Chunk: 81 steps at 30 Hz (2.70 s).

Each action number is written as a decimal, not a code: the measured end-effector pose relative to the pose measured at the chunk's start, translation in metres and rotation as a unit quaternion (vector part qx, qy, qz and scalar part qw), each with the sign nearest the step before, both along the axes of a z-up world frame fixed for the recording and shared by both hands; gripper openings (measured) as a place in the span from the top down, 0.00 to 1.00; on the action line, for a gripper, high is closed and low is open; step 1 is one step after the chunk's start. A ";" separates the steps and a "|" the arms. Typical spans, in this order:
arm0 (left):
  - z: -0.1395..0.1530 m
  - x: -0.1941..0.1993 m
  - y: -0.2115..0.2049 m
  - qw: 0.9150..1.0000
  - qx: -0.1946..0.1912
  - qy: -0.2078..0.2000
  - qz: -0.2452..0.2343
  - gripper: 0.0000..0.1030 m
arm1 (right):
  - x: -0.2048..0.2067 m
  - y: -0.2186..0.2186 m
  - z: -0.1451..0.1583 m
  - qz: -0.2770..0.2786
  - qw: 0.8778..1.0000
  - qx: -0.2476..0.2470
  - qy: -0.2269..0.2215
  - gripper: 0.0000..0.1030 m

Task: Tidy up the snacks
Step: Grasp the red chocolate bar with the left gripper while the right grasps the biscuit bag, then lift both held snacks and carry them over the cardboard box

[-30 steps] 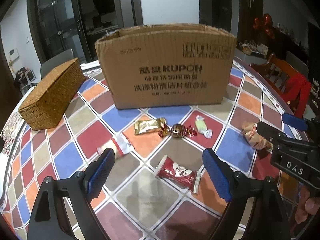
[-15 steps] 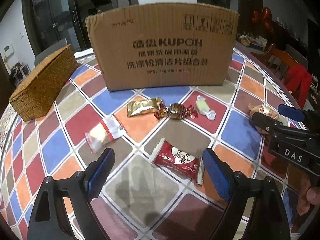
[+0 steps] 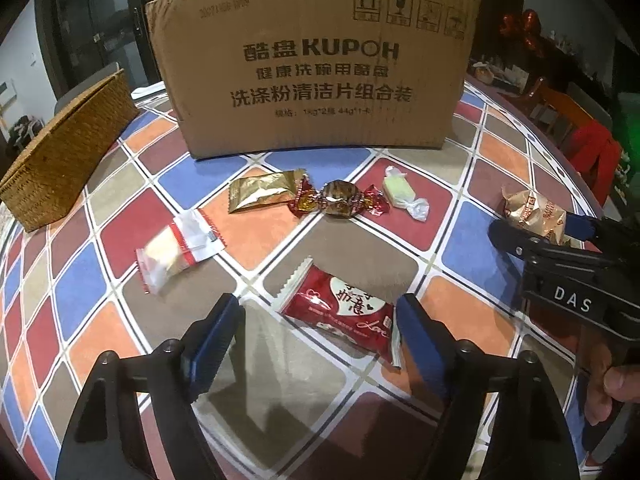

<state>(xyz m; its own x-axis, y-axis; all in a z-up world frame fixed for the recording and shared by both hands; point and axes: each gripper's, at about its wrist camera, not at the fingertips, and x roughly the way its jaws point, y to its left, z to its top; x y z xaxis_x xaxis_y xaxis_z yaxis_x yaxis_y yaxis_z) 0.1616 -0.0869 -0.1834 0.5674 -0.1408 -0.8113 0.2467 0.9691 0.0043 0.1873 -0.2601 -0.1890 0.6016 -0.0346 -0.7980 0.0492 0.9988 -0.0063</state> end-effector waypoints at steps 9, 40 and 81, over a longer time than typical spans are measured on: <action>0.003 -0.002 -0.006 1.000 -0.011 -0.004 -0.016 0.48 | -0.001 -0.002 0.002 -0.003 1.000 0.008 -0.006 0.47; 0.034 -0.003 0.008 0.999 -0.020 -0.032 0.001 0.55 | -0.012 0.014 0.040 0.013 0.999 0.010 -0.042 0.54; 0.130 0.017 0.025 0.993 -0.033 -0.112 0.014 0.55 | -0.005 0.033 0.137 0.027 0.992 0.011 -0.125 0.54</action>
<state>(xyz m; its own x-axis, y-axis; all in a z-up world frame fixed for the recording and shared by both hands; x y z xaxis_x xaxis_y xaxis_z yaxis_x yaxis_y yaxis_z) 0.1782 -0.0624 -0.0537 0.7372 -0.1716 -0.6535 0.2197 0.9755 -0.0083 0.1820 -0.2269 -0.0515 0.7818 0.0189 -0.6232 -0.0070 0.9997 0.0215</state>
